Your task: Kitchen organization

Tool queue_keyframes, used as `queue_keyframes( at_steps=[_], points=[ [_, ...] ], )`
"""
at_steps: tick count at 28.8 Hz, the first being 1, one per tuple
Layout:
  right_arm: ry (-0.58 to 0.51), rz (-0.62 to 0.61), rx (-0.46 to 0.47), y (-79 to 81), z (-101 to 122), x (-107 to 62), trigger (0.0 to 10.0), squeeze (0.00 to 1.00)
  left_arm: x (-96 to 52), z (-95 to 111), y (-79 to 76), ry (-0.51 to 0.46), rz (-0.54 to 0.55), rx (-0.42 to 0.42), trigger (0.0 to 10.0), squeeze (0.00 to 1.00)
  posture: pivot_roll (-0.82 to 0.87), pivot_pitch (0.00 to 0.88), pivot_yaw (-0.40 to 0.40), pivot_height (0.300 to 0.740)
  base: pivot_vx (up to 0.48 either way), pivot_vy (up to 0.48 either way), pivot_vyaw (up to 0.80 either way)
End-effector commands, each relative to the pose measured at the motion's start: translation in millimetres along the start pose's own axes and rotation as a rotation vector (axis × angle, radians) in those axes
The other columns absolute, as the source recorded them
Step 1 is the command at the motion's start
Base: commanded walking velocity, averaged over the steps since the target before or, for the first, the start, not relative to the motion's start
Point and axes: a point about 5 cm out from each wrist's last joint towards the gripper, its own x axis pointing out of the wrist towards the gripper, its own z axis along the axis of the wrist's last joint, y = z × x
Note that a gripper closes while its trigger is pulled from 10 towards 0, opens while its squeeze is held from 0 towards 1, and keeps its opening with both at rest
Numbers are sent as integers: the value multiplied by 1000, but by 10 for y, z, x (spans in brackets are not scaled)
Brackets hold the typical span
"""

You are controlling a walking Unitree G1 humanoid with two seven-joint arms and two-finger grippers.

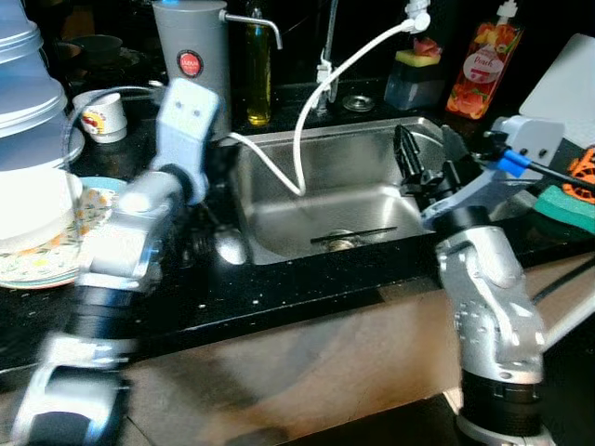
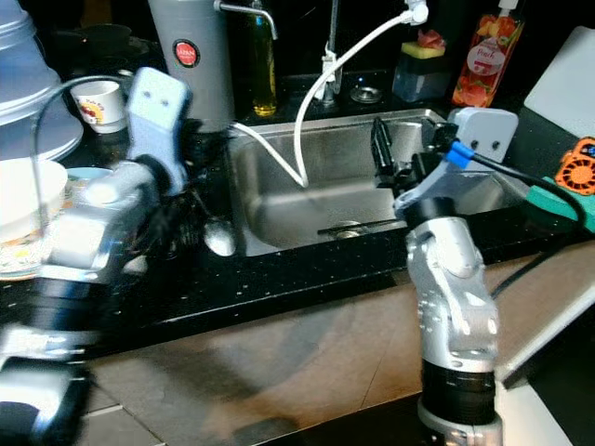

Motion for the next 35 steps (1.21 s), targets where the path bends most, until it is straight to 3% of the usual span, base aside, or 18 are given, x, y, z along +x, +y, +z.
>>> queue_keyframes(
  at_steps=[1, 3, 5, 8, 11, 16, 26, 35],
  points=[
    [7, 4, 14, 37, -44, -10, 10000, 0, -34, -130, 15, 56, -50, 7, 10000, 0, 26, 0, 38, 740, 0, 0, 0],
    [26, -7, 36, 41, -106, -55, 10000, 0, -102, -284, 145, 186, -13, 111, 10000, 0, 55, 0, 41, 740, 0, 0, 0],
    [41, -6, 42, 54, -142, -62, 10000, 0, -146, -349, 163, 253, -39, 126, 10000, 0, 33, 0, 49, 740, 0, 0, 0],
    [42, -1, 41, 64, -144, -57, 10000, 0, -164, -356, 144, 261, -70, 115, 10000, 0, 33, 0, 49, 740, 0, 0, 0],
    [31, 5, 37, 58, -110, -44, 10000, 0, -194, -325, 104, 240, -174, 58, 10000, 0, 39, 0, 35, 740, 0, 0, 0],
    [31, 6, 33, 39, -115, -28, 10000, 0, -185, -279, 191, 243, -211, 27, 10000, 0, 32, 0, 33, 740, 0, 0, 0],
    [20, 11, 40, 69, -106, -5, 10000, 0, -17, -316, 65, 239, -304, -1, 10000, 0, 30, 0, 29, 740, 0, 0, 0],
    [14, 3, 36, 58, -102, 2, 10000, 0, 156, -489, -58, 277, -314, -23, 10000, 0, 21, 0, 31, 740, 0, 0, 0]
  ],
)
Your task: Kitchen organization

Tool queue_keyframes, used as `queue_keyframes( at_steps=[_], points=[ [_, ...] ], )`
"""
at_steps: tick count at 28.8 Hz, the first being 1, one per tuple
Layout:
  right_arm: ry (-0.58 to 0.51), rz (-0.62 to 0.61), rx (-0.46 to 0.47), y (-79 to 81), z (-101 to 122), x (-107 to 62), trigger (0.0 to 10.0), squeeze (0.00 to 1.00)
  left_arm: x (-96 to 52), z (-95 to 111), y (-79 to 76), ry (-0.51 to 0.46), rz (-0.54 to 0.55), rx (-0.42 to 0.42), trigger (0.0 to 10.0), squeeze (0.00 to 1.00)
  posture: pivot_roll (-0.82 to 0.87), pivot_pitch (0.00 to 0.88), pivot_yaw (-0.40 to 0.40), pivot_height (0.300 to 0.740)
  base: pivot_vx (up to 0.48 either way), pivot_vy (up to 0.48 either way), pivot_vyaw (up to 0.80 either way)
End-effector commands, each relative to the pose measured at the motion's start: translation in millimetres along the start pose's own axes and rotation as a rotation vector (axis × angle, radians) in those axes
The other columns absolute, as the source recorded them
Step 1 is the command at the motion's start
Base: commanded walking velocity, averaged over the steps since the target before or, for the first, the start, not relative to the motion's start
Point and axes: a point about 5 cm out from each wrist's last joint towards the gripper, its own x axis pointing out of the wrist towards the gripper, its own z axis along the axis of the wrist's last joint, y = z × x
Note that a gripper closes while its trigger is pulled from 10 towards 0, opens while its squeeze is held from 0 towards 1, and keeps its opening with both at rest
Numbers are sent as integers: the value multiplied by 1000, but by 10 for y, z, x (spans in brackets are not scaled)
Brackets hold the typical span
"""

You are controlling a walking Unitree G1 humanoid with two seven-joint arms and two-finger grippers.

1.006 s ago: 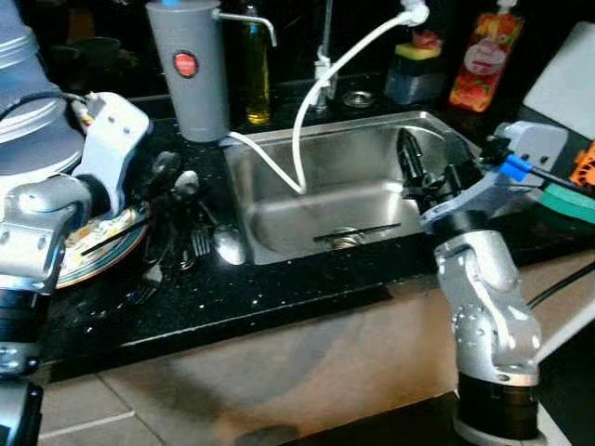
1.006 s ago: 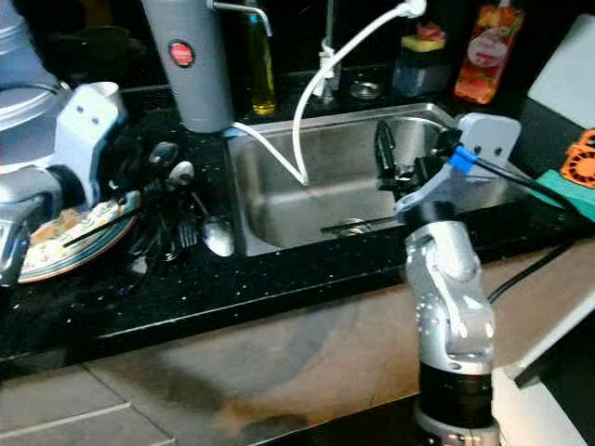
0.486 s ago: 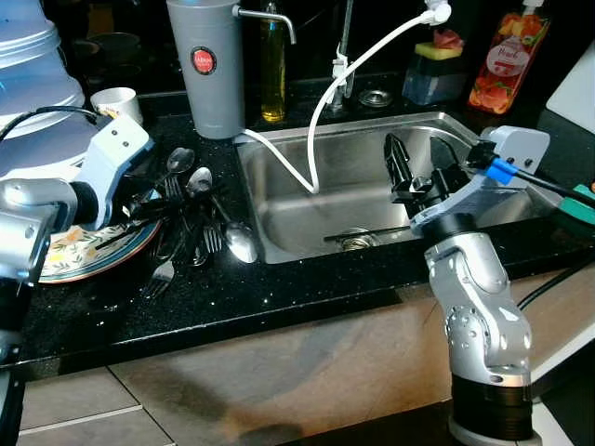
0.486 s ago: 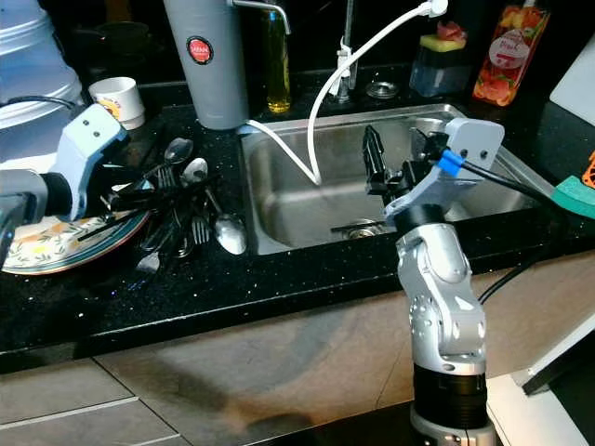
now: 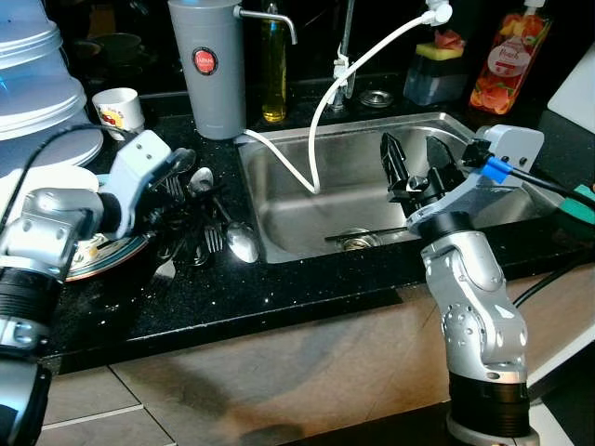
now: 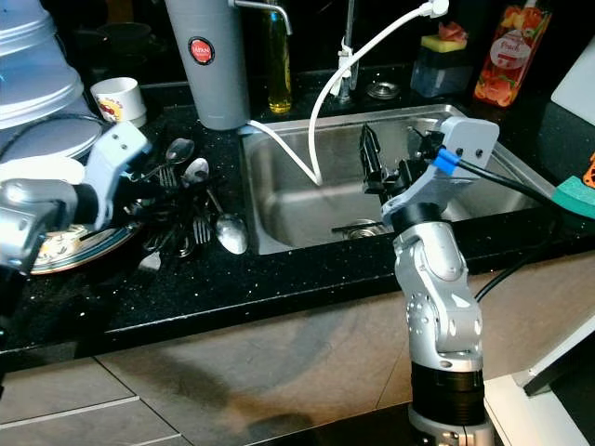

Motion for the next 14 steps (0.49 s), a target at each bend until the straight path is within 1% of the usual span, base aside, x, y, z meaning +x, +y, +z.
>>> queue_keyframes(
  at_steps=[1, 3, 4, 5, 8, 11, 13, 14],
  points=[
    [-20, -6, 0, -6, 28, 21, 10000, 0, 92, -112, 21, 59, 59, 30, 6706, 0, 24, 0, 30, 740, 0, 0, 0],
    [-22, -6, 0, -8, 31, 25, 10000, 0, 97, -132, 38, 65, 81, 36, 6706, 0, 24, 0, 30, 740, 0, 0, 0],
    [-23, -6, -1, -10, 33, 27, 10000, 0, 92, -133, 55, 56, 99, 23, 0, 0, 24, 0, 30, 740, 0, 0, 0],
    [-23, -6, -1, -10, 33, 27, 10000, 0, 92, -133, 55, 56, 99, 23, 0, 0, 24, 0, 30, 740, 0, 0, 0],
    [-24, -5, -1, -11, 34, 27, 10000, 0, 61, -62, 91, 4, 124, 4, 0, 0, 27, 0, 25, 740, 0, 0, 0],
    [-23, -5, 0, -11, 33, 28, 10000, 0, 48, -24, 100, -21, 123, -3, 0, 0, 27, 0, 25, 740, 0, 0, 0],
    [-21, -5, 1, -12, 35, 28, 10000, 0, 14, 108, 99, -87, 112, -9, 0, 0, 28, 0, 22, 740, 0, 0, 0],
    [-21, -5, 1, -12, 35, 28, 10000, 0, 14, 108, 99, -87, 112, -9, 0, 0, 28, 0, 22, 740, 0, 0, 0]
  ],
)
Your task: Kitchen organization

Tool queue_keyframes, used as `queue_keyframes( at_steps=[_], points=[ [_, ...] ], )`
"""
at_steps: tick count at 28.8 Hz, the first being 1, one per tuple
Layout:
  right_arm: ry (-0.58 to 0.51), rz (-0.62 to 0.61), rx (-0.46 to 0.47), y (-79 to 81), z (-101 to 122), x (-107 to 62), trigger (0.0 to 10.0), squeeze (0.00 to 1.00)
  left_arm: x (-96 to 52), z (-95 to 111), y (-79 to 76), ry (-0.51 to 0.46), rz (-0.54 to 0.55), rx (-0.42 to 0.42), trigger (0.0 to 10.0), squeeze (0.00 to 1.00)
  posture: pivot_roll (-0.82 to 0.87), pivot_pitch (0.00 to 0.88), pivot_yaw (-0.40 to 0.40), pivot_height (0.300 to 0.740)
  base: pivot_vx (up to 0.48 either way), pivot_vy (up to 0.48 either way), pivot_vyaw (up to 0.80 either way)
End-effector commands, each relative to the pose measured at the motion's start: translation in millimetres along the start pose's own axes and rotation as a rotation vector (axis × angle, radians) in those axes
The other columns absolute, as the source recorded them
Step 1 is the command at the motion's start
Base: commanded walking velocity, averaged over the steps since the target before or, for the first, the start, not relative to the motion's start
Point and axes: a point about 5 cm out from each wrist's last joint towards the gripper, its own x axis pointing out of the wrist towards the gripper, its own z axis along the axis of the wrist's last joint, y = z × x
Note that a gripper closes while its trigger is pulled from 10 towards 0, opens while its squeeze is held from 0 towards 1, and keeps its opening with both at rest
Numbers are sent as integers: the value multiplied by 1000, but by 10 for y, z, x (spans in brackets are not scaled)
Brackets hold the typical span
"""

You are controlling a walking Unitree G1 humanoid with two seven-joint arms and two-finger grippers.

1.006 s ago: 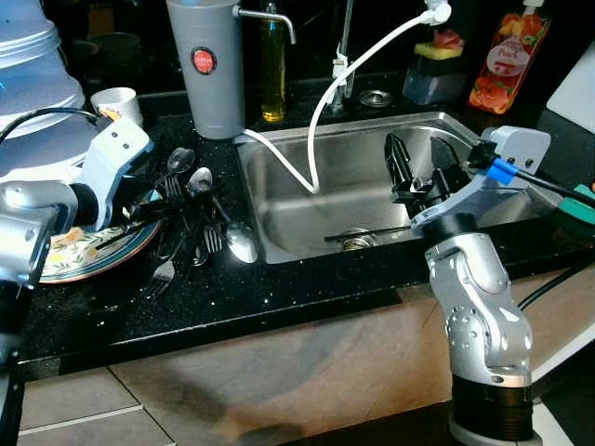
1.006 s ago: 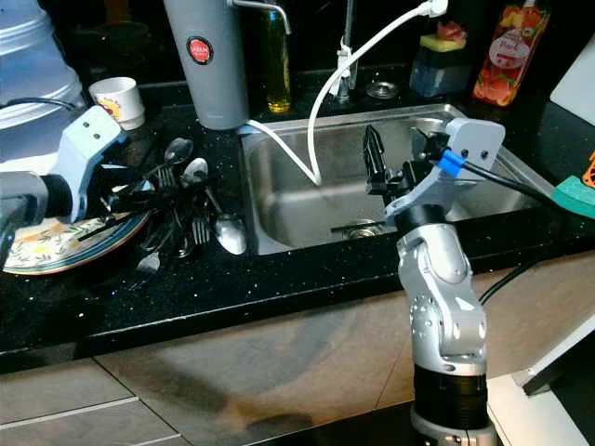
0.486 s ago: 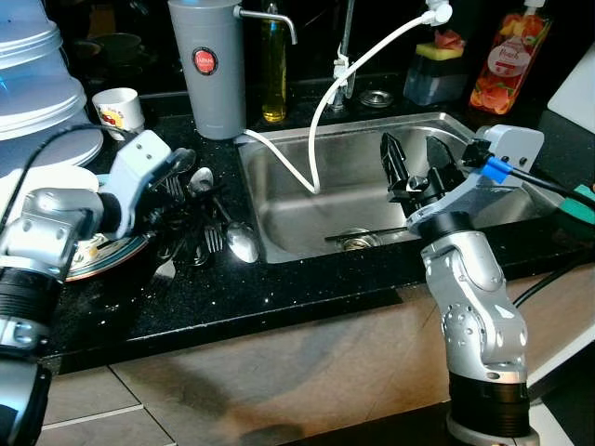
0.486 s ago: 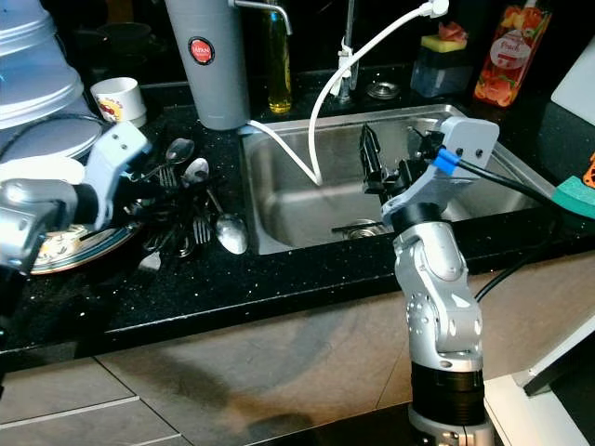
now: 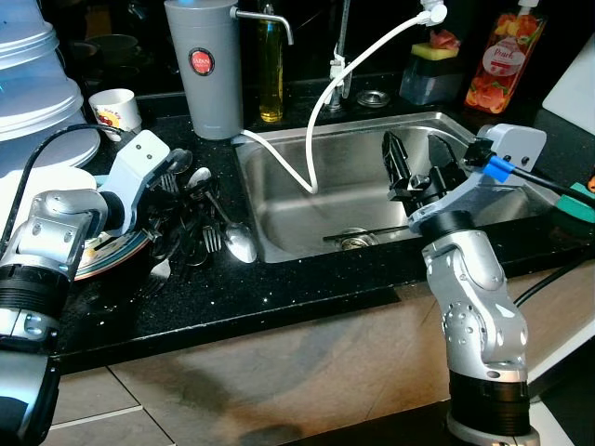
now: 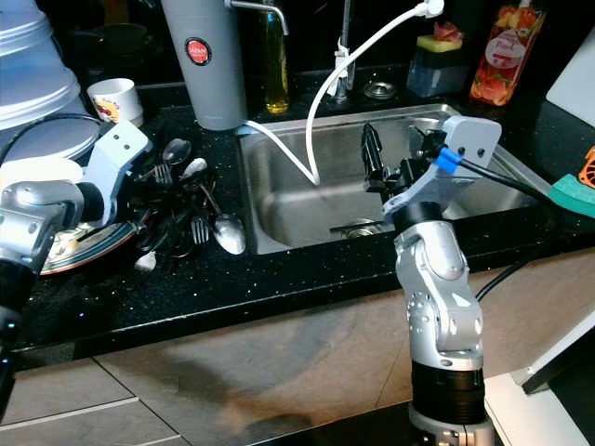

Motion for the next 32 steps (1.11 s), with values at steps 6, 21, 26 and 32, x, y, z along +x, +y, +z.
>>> queue_keyframes(
  at_steps=[6, 21, 26, 32],
  points=[
    [-15, -5, 2, -22, 31, 18, 10000, 0, 19, 219, -93, -96, -63, 27, 0, 0, 24, 0, 20, 740, 0, 0, 0],
    [-39, 5, 9, -7, 84, 113, 10000, 0, 915, 1569, -1113, -557, -100, -257, 10000, 0, -13, 0, 12, 740, 0, 0, 0],
    [-50, -32, -16, -89, 131, 77, 10000, 0, 1200, 1704, -1577, -482, -104, -228, 10000, 1000, -49, 0, 27, 740, 0, 0, 0],
    [-62, -87, -34, -179, 183, -19, 10000, 0, 818, 2056, -1083, -827, 43, -364, 10000, 0, -72, 0, 34, 740, 0, 0, 0]
  ],
)
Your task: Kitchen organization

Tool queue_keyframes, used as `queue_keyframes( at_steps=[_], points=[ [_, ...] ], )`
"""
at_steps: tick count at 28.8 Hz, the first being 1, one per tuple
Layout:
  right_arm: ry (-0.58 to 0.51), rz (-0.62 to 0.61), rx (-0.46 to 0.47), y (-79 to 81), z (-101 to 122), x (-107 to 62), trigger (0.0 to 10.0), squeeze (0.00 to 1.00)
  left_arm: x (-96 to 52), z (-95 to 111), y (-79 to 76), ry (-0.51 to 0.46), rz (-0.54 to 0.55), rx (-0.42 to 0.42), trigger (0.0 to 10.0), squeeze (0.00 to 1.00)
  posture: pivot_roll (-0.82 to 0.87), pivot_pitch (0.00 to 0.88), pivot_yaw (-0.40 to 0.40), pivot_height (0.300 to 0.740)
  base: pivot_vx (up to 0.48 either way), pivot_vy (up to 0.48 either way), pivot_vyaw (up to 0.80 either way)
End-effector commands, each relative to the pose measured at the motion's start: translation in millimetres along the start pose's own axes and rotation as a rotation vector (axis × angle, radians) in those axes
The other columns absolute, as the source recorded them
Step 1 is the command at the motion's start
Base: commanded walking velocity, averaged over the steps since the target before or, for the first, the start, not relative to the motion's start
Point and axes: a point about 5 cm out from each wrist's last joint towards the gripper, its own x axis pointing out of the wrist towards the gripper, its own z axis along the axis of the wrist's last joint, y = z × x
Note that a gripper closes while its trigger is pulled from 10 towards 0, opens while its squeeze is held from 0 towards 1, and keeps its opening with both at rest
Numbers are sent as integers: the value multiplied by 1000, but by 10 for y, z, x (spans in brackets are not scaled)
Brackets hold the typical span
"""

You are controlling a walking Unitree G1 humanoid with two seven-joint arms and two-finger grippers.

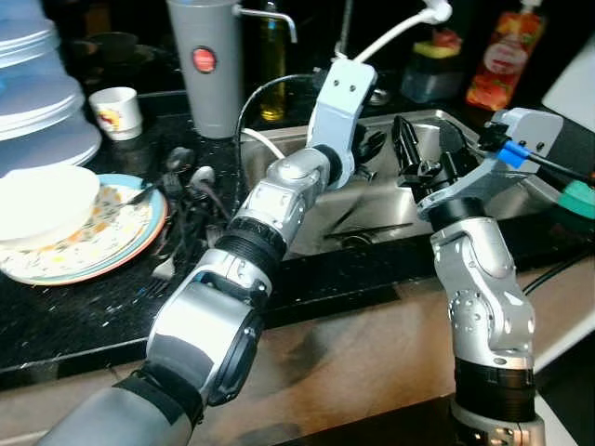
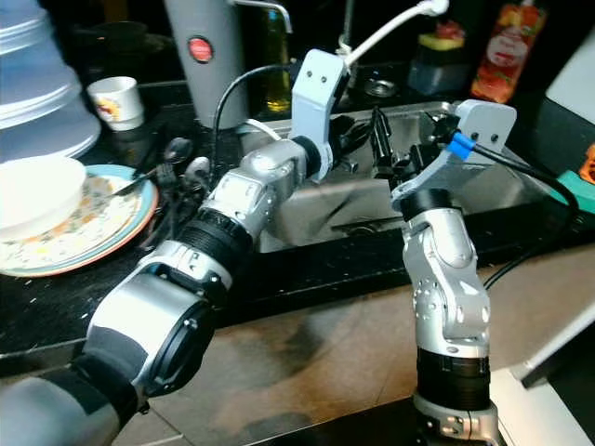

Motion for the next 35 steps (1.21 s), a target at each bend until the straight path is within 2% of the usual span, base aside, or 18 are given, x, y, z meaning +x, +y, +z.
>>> queue_keyframes(
  at_steps=[1, 2, 3, 5, 6, 8, 9, 11, 12, 13, 15, 16, 20, 22, 26, 29, 30, 35],
  points=[
    [4, -1, 0, 18, 6, -33, 10000, 0, -92, 351, 269, -122, 61, 61, 10000, 0, -72, 0, 34, 740, 0, 0, 0],
    [9, 2, 2, 27, -9, -35, 10000, 0, -128, 352, 353, -82, 83, 131, 10000, 0, -72, 0, 34, 740, 0, 0, 0],
    [9, 2, 2, 27, -9, -35, 10000, 0, -128, 352, 353, -82, 83, 131, 10000, 0, -72, 0, 34, 740, 0, 0, 0],
    [14, 11, 6, 52, -26, -36, 10000, 0, -225, 274, 469, 32, 72, 367, 10000, 0, -55, 0, 28, 740, 0, 0, 0],
    [15, 13, 8, 57, -32, -31, 10000, 0, -305, 227, 539, 73, 33, 506, 10000, 0, -55, 0, 28, 740, 0, 0, 0],
    [17, 21, 12, 63, -44, -17, 10000, 0, -545, 184, 675, 133, -118, 701, 10000, 0, -41, 0, 23, 740, 0, 0, 0],
    [17, 21, 12, 63, -44, -17, 10000, 0, -545, 184, 675, 133, -118, 701, 10000, 0, -41, 0, 23, 740, 0, 0, 0],
    [19, 33, 17, 79, -61, 3, 10000, 0, -846, 182, 856, 236, -284, 853, 10000, 0, 3, 0, 17, 740, 0, 0, 0],
    [20, 38, 19, 87, -68, 14, 10000, 0, -998, 194, 943, 302, -360, 900, 10000, 0, 3, 0, 17, 740, 0, 0, 0],
    [20, 38, 19, 87, -68, 14, 10000, 0, -998, 194, 943, 302, -360, 900, 10000, 0, 3, 0, 17, 740, 0, 0, 0],
    [19, 44, 25, 103, -78, 25, 10000, 0, -1235, 254, 1069, 396, -464, 933, 10000, 0, 16, 0, 22, 740, 0, 0, 0],
    [19, 44, 25, 103, -78, 25, 10000, 0, -1235, 254, 1069, 396, -464, 933, 10000, 0, 16, 0, 22, 740, 0, 0, 0],
    [19, 42, 36, 113, -101, 19, 10000, 0, -1602, 358, 1124, 536, -618, 892, 10000, 0, 30, 0, 33, 740, 0, 0, 0],
    [21, 40, 40, 118, -115, 19, 10000, 0, -1705, 325, 1122, 588, -677, 882, 10000, 0, 34, 0, 34, 740, 0, 0, 0],
    [20, 47, 44, 140, -122, 19, 10000, 0, -1779, 200, 1079, 624, -761, 860, 10000, 0, 31, 0, 33, 740, 0, 0, 0],
    [19, 46, 41, 133, -117, 20, 10000, 0, -1757, 108, 1043, 626, -780, 846, 10000, 0, 19, 0, 33, 740, 0, 0, 0],
    [17, 41, 36, 117, -108, 21, 10000, 0, -1765, 31, 1033, 648, -798, 854, 10000, 0, 12, 0, 36, 740, 0, 0, 0],
    [8, 35, 32, 103, -95, 26, 10000, 0, -1809, -46, 995, 683, -841, 878, 10000, 0, 6, 0, 42, 740, 0, 0, 0]
  ],
)
